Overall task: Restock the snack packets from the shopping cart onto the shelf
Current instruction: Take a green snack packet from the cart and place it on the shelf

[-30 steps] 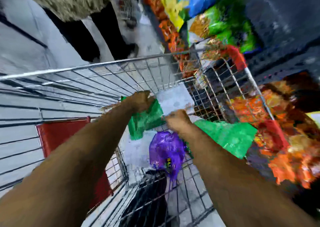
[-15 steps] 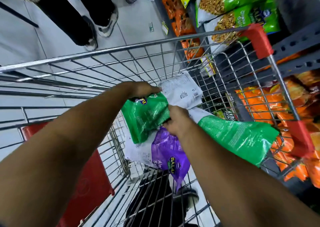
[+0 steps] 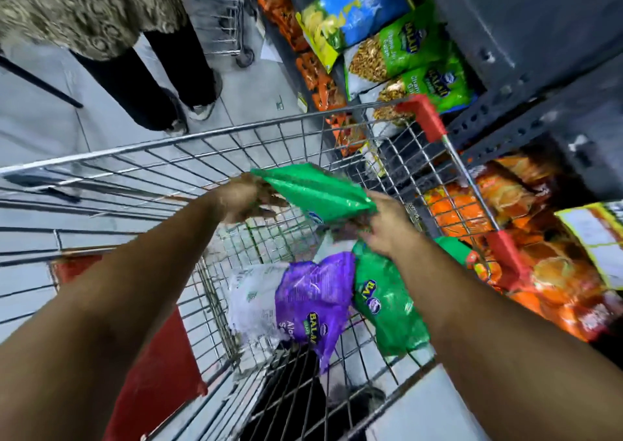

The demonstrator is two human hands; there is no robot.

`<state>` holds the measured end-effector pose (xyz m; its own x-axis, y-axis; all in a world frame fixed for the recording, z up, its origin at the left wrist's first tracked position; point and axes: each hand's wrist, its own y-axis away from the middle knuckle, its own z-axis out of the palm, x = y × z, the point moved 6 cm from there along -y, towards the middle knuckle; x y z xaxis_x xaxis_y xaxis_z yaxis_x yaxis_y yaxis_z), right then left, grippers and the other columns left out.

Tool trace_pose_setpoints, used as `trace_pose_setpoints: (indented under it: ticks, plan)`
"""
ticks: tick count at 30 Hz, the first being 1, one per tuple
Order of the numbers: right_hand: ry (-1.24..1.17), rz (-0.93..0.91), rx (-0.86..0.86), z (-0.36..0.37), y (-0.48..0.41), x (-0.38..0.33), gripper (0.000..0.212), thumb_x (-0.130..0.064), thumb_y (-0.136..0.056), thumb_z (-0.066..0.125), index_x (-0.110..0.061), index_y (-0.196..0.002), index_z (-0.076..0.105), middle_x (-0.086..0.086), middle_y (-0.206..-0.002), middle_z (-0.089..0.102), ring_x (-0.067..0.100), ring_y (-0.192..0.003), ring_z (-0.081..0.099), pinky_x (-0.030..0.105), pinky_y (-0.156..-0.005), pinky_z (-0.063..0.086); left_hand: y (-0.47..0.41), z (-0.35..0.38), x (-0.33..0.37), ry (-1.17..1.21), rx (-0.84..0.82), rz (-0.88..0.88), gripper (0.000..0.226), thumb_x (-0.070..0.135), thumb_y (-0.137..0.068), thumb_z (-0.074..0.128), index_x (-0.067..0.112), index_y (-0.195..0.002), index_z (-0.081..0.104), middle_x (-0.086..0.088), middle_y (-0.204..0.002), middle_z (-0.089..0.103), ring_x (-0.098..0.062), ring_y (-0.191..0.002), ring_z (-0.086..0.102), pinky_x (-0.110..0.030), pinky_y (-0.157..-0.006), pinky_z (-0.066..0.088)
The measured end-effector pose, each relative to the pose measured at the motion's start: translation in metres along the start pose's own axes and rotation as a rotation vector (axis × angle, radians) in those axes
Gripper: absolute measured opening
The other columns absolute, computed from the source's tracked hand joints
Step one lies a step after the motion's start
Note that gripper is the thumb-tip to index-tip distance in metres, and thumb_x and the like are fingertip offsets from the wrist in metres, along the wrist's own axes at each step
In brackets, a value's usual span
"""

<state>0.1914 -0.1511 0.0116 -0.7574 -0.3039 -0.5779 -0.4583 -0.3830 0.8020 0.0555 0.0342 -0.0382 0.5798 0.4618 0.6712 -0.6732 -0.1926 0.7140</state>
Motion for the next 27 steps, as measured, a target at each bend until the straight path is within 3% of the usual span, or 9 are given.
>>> trace_pose_setpoints:
  ticks: [2,6,9,12,15,18,23,25,27]
  plan:
    - [0.096,-0.087,-0.042,0.001,-0.001,0.000,0.033,0.015,-0.085,0.049,-0.011,-0.101,0.062,-0.004,-0.053,0.068,0.015,-0.048,0.061,0.025,-0.044,0.051,-0.004,0.011,0.004,-0.276,0.108,0.134,0.033,-0.016,-0.077,0.062,0.010,-0.098,0.065,-0.006,-0.092,0.068,-0.012,-0.081,0.064,-0.032,-0.075,0.053]
    - [0.565,-0.356,0.074,-0.002,-0.003,0.001,0.042,0.016,-0.069,0.072,-0.007,-0.103,0.068,-0.010,-0.064,0.065,-0.004,-0.045,0.057,0.016,-0.045,0.050,-0.008,0.025,0.010,-0.351,0.261,0.321,0.047,-0.018,-0.071,0.069,-0.008,-0.116,0.058,-0.001,-0.093,0.073,-0.001,-0.084,0.067,-0.019,-0.078,0.054]
    - [0.806,-0.506,0.178,0.002,0.000,-0.003,0.017,0.002,-0.076,0.067,-0.003,-0.092,0.071,0.004,-0.077,0.059,0.011,-0.066,0.054,0.021,-0.064,0.048,0.002,0.018,0.010,-0.531,0.426,0.291,0.032,-0.004,-0.081,0.064,-0.007,-0.113,0.062,-0.021,-0.116,0.068,-0.028,-0.107,0.065,-0.035,-0.094,0.052]
    - [0.772,-0.479,0.302,-0.003,0.010,-0.009,0.019,0.002,-0.077,0.065,-0.003,-0.094,0.073,0.014,-0.084,0.071,0.017,-0.055,0.059,0.010,-0.051,0.039,0.020,0.017,0.019,-0.554,0.538,0.329,0.024,-0.003,-0.082,0.061,-0.010,-0.105,0.064,-0.021,-0.103,0.072,-0.030,-0.093,0.066,-0.036,-0.085,0.051]
    - [0.785,-0.504,0.328,-0.005,0.025,-0.025,0.019,-0.005,-0.084,0.058,-0.008,-0.098,0.071,0.015,-0.099,0.074,0.027,-0.083,0.067,0.023,-0.067,0.039,0.041,0.035,0.035,-0.323,0.437,0.463,0.016,-0.011,-0.084,0.059,-0.019,-0.098,0.062,-0.014,-0.091,0.074,-0.004,-0.075,0.066,-0.032,-0.080,0.056]
    - [0.625,-0.619,0.296,-0.006,0.051,-0.051,0.020,-0.008,-0.089,0.054,-0.012,-0.101,0.070,0.007,-0.099,0.074,0.017,-0.081,0.061,0.024,-0.069,0.040,0.070,0.051,0.065,-0.283,0.424,0.551,0.010,0.000,-0.086,0.062,-0.002,-0.077,0.066,-0.014,-0.078,0.068,-0.004,-0.060,0.059,-0.023,-0.063,0.051]
    - [0.291,-0.879,0.221,-0.026,0.122,-0.103,0.013,-0.006,-0.088,0.059,-0.019,-0.087,0.061,-0.009,-0.083,0.067,-0.010,-0.068,0.059,0.015,-0.066,0.046,0.125,0.097,0.131,-0.234,0.344,0.765,0.028,0.004,-0.089,0.060,0.016,-0.065,0.061,0.017,-0.049,0.062,0.007,-0.047,0.049,-0.009,-0.049,0.039]
    - [0.196,-0.957,0.232,-0.042,0.156,-0.121,0.016,-0.009,-0.088,0.063,-0.023,-0.079,0.059,-0.017,-0.075,0.065,-0.014,-0.062,0.057,0.010,-0.062,0.044,0.145,0.121,0.152,-0.244,0.298,0.812,0.028,0.007,-0.090,0.059,0.007,-0.062,0.060,0.013,-0.051,0.056,0.003,-0.048,0.045,-0.013,-0.049,0.036]
    - [0.166,-1.044,0.298,-0.062,0.192,-0.140,0.016,-0.015,-0.087,0.064,-0.023,-0.074,0.059,-0.018,-0.063,0.063,-0.014,-0.055,0.052,0.009,-0.057,0.040,0.163,0.149,0.174,-0.260,0.250,0.859,0.031,0.013,-0.091,0.060,-0.008,-0.068,0.058,-0.008,-0.059,0.050,-0.012,-0.056,0.044,-0.024,-0.054,0.036]
